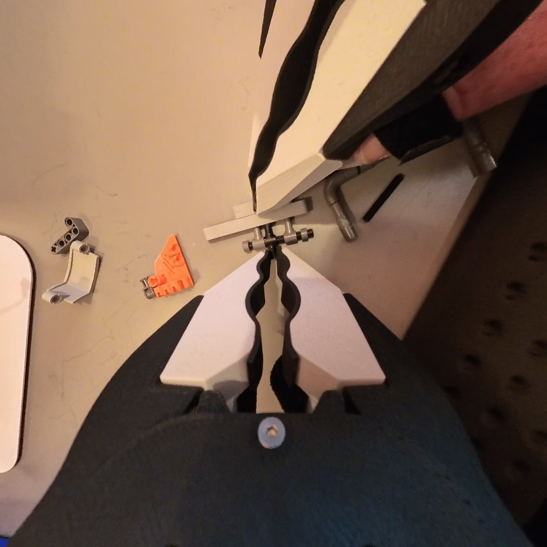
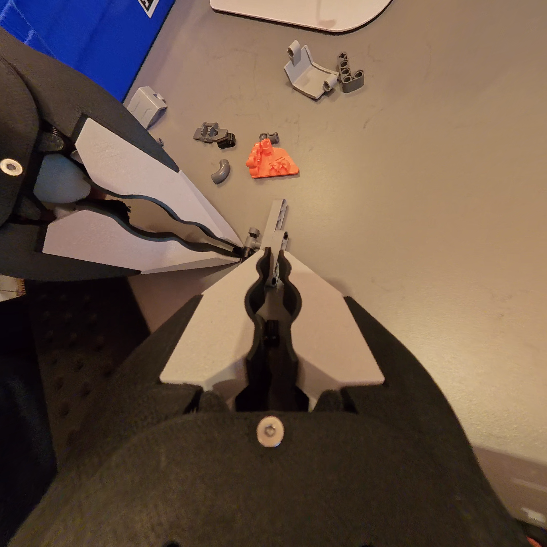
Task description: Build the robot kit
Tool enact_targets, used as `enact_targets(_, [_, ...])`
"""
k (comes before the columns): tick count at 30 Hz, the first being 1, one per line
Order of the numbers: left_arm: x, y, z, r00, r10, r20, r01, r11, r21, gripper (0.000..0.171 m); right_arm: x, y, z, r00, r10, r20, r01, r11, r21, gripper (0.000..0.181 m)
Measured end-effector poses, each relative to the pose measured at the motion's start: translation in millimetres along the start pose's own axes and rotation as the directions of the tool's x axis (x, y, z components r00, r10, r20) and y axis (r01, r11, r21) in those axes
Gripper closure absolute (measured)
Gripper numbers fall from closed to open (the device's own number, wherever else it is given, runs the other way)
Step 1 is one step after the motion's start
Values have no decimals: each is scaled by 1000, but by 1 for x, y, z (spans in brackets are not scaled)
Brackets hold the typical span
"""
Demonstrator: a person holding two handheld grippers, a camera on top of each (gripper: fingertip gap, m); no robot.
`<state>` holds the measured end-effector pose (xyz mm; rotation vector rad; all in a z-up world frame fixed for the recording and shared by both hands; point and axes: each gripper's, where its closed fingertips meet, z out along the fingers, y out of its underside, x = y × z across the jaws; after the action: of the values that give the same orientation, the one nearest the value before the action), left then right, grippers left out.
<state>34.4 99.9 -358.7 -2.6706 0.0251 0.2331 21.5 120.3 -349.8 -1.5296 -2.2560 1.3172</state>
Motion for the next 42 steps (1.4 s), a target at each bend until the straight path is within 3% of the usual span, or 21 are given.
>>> enact_targets(6, [0, -1, 0, 999, -26, 35, 25, 999, 32, 171, 0, 0, 0, 997, -62, -52, 62, 998, -4, 179])
enact_targets(13, [-1, -1, 0, 997, -74, -18, 74, 997, 26, 171, -1, -4, -3, 1000, -23, -8, 23, 999, 34, 181])
enact_targets(30, [-1, -3, 1, 990, -129, 53, 125, 989, 83, 171, 4, 0, -1, 998, -31, -53, 31, 1000, 2, 181])
enact_targets(42, [0, -4, 2, 988, -157, -2, 156, 981, 116, 171, 3, -1, -3, 997, -50, -56, 51, 999, 10, 181])
